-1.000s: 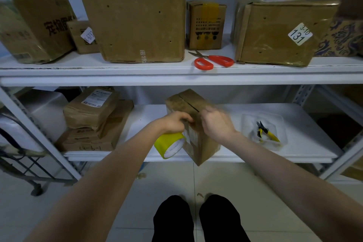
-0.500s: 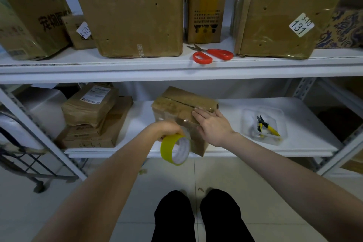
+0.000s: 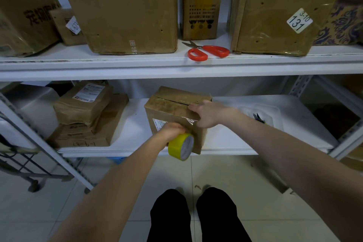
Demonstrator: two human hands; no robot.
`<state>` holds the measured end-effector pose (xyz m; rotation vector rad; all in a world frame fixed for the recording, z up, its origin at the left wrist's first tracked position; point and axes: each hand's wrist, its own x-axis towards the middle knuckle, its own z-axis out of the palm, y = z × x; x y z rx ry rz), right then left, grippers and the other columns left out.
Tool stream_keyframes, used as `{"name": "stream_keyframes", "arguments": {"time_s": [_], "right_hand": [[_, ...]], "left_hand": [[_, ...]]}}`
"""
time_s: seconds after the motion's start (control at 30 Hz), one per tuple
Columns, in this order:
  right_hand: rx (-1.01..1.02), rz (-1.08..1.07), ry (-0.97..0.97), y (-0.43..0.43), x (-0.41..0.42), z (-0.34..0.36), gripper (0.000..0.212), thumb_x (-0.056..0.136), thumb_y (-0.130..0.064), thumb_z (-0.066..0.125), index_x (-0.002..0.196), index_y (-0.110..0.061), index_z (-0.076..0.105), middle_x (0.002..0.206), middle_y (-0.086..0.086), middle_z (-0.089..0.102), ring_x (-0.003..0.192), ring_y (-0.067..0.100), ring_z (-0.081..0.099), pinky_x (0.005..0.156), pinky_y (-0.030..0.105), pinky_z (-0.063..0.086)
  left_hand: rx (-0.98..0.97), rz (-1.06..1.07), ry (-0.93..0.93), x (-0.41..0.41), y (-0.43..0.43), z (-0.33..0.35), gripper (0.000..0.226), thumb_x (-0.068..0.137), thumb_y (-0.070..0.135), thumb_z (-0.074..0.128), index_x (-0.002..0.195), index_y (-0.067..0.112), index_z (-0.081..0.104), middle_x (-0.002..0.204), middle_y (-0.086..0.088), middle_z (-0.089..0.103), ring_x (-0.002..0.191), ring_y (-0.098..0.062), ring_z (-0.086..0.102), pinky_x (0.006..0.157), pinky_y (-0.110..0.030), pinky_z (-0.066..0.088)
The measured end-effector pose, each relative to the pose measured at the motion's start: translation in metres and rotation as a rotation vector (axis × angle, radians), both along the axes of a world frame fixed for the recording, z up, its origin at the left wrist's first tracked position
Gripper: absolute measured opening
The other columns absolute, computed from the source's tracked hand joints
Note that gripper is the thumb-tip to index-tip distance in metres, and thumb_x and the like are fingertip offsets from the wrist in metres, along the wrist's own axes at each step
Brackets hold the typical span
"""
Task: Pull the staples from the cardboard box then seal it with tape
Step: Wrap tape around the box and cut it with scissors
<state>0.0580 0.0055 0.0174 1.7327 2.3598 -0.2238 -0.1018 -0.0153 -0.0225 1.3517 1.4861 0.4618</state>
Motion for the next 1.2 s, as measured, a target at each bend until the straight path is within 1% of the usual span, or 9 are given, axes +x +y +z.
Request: {"name": "stream_keyframes", "arguments": {"time_s": [0.07,0.17,0.47,0.57,0.73,0.8,0.9,1.03,1.2], "right_hand": [[0.035,-0.068,0.134,0.003,-0.003,0.005,0.047,0.094,-0.032,0.040,0.139,-0.023,0.047,0.146,0.007,0.045,0.131,0.031,0.041,0.107,0.042,0.036],[0.294,-0.099,0.147,-0.006,-0.016,-0.003,0.041,0.093,-0.053,0.045,0.111,-0.023,0.066,0.113,0.011,0.066,0.107,0.033,0.059,0.082,0.035,0.047],[0.535,0.057,-0.075,-0.014,-0.022,-0.027,0.042,0.095,-0.050,0.044,0.112,-0.015,0.060,0.114,0.005,0.062,0.100,0.029,0.063,0.065,0.030,0.035],[0.537,0.091,-0.099,-0.014,-0.021,-0.026,0.041,0.095,-0.048,0.045,0.116,-0.015,0.058,0.114,0.005,0.063,0.099,0.028,0.064,0.064,0.031,0.035],[0.508,0.053,-0.064,-0.014,-0.021,-0.029,0.042,0.096,-0.047,0.046,0.120,-0.014,0.054,0.119,0.006,0.061,0.104,0.028,0.063,0.066,0.030,0.036],[0.462,0.029,-0.063,-0.017,-0.023,-0.025,0.040,0.095,-0.045,0.047,0.120,-0.014,0.055,0.119,0.006,0.060,0.105,0.029,0.062,0.067,0.031,0.037],[0.435,0.023,-0.056,-0.024,-0.025,-0.003,0.031,0.095,-0.039,0.047,0.111,-0.017,0.061,0.111,0.007,0.065,0.101,0.031,0.063,0.072,0.033,0.045],[0.974,0.225,0.310,-0.047,-0.027,0.044,0.028,0.089,-0.028,0.041,0.081,-0.015,0.064,0.075,0.002,0.064,0.070,0.024,0.063,0.046,0.029,0.045],[1.106,-0.076,0.313,-0.037,-0.012,0.118,0.017,0.093,-0.019,0.054,0.104,-0.008,0.062,0.105,0.009,0.058,0.097,0.024,0.054,0.060,0.031,0.045]], "left_hand": [[0.004,0.026,-0.028,0.001,-0.002,0.000,0.027,0.093,0.013,0.057,0.118,0.007,0.062,0.118,-0.016,0.061,0.096,-0.023,0.054,0.087,-0.034,0.048],[-0.006,0.048,-0.025,0.001,-0.001,-0.004,0.028,0.092,0.017,0.058,0.118,0.008,0.062,0.122,-0.017,0.061,0.096,-0.023,0.055,0.090,-0.036,0.047],[-0.019,0.021,0.159,0.010,0.006,0.002,0.034,0.094,0.033,0.053,0.122,0.013,0.056,0.117,-0.010,0.059,0.108,-0.028,0.057,0.078,-0.029,0.043],[-0.134,0.056,0.215,0.011,0.004,0.001,0.034,0.093,0.045,0.052,0.103,0.013,0.053,0.087,-0.007,0.059,0.076,-0.019,0.058,0.064,-0.030,0.048],[-0.257,0.000,0.256,-0.005,-0.007,-0.002,0.059,0.090,0.064,0.042,0.122,0.015,0.044,0.117,-0.007,0.058,0.094,-0.020,0.056,0.099,-0.044,0.040],[-0.260,-0.052,0.214,-0.005,-0.015,0.001,0.056,0.093,0.060,0.039,0.128,0.018,0.043,0.125,-0.007,0.058,0.097,-0.021,0.060,0.097,-0.043,0.043],[-0.093,0.024,0.057,0.005,-0.020,0.004,0.026,0.098,0.032,0.049,0.117,0.016,0.054,0.113,-0.011,0.060,0.084,-0.020,0.060,0.069,-0.025,0.056],[0.094,0.121,0.093,0.011,-0.006,-0.006,0.021,0.092,0.018,0.054,0.109,0.012,0.065,0.107,-0.008,0.064,0.092,-0.021,0.056,0.076,-0.028,0.045],[0.089,0.123,0.112,0.009,0.001,-0.010,0.009,0.088,0.018,0.057,0.093,0.018,0.064,0.111,-0.014,0.067,0.105,-0.030,0.061,0.092,-0.040,0.051]]}}
